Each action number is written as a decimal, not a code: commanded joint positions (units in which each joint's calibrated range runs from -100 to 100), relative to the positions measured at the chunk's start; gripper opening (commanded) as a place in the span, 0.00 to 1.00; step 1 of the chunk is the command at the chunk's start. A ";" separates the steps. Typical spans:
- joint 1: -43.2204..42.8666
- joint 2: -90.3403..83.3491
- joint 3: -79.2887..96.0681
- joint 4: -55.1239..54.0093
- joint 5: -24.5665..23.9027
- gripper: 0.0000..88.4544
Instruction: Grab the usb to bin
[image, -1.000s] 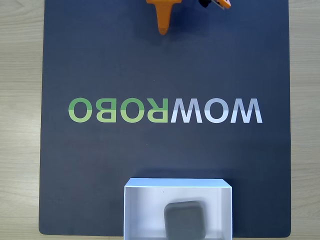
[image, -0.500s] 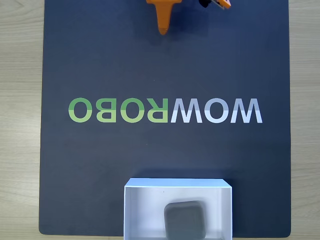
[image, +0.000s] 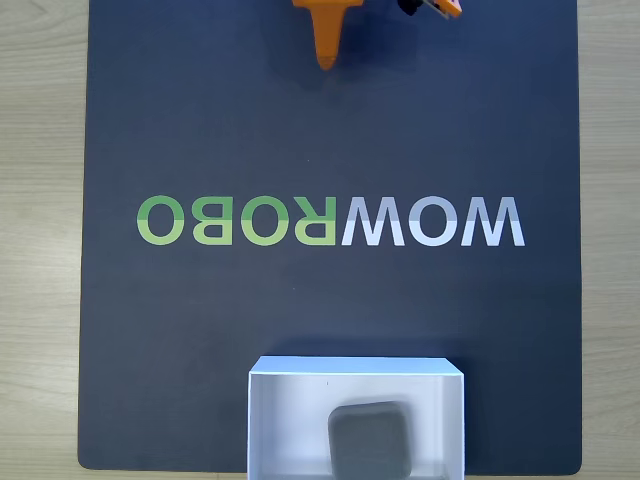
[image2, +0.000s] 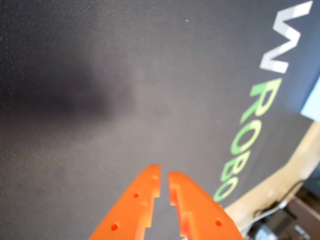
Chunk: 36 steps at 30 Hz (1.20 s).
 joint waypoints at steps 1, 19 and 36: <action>0.34 0.20 -0.18 0.54 -0.13 0.02; 0.34 0.20 -0.18 0.54 -0.13 0.02; 0.34 0.20 -0.18 0.54 -0.13 0.02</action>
